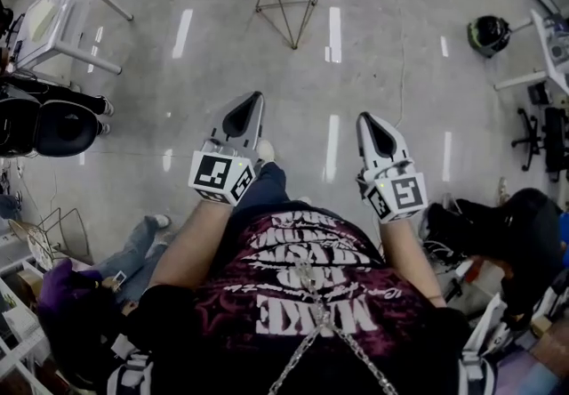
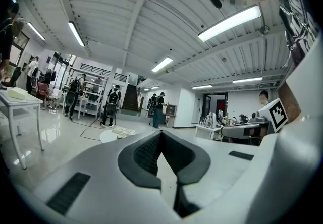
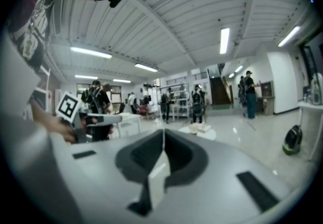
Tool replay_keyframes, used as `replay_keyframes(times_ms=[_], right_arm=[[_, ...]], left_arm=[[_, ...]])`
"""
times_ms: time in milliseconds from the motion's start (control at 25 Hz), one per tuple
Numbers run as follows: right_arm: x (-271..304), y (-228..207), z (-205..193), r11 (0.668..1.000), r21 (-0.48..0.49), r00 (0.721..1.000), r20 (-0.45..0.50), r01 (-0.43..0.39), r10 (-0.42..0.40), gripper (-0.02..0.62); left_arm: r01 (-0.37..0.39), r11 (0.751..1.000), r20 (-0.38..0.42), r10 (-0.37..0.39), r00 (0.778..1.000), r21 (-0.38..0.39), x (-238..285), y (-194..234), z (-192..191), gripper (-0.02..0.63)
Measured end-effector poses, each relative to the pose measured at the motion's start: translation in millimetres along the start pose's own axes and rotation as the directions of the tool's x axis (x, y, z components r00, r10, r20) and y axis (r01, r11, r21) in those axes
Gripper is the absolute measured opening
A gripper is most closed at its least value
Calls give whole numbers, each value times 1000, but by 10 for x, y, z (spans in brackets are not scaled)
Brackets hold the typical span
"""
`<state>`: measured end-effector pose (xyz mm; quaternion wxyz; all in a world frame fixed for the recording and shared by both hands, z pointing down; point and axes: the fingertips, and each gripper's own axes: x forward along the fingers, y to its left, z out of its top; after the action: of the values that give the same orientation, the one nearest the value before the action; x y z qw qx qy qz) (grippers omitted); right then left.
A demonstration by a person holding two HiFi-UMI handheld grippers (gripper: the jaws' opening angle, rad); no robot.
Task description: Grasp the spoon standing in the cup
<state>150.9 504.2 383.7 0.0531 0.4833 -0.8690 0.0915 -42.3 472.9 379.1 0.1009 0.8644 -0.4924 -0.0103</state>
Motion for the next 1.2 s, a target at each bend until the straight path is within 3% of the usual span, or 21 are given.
replay_keyframes(times_ms=[360,800,1200], right_arm=[[645,-43,31,1000,7,999,-32,-14,14,34],[1252,-148,119,999,26,999,-40,23,-22,34],[1844,-116,338,999,13,999,-25,42,-41,34]], left_arm=[[-8,999,-35,7,999,-32,352,551,-64,25],[41,999,-52,-42,998,-15,785,940,34,25],[42,999,-20,-43,999,-11,987,1524,285,25]])
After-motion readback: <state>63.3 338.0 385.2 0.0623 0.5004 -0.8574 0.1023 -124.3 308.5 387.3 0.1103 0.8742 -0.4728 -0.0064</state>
